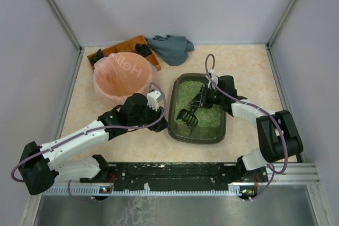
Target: Clean the litter box
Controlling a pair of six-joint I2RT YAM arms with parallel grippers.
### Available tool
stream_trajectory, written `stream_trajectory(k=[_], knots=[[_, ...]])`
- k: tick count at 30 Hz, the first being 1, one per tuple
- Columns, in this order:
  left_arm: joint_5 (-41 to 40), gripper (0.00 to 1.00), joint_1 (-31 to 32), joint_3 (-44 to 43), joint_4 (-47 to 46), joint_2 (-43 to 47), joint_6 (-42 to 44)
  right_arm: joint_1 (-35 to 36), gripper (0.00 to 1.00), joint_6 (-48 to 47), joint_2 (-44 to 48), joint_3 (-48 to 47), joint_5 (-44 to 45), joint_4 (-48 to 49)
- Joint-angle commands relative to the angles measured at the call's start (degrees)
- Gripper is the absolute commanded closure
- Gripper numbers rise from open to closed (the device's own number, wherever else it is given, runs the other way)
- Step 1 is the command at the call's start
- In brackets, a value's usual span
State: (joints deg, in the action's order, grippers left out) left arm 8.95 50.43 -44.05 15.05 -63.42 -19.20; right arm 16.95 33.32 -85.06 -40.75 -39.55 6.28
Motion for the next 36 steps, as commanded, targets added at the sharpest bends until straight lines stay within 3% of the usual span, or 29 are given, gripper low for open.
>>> stream_trajectory(k=[1,20,36], knots=[[-0.3,0.52,0.2,-0.2,-0.3,0.9,0.9,-0.2,1.0,1.5,3.7,-3.4,-1.5,5.2],[-2.4,0.52,0.2,-0.1,1.6,2.5,1.4,-6.3,1.0,2.4,-2.0,-5.8,-4.8,13.9],[-2.8,0.52,0.2,-0.6,1.7,2.2,1.7,-11.1,1.0,3.9,3.4,-3.3,-1.4,14.4]])
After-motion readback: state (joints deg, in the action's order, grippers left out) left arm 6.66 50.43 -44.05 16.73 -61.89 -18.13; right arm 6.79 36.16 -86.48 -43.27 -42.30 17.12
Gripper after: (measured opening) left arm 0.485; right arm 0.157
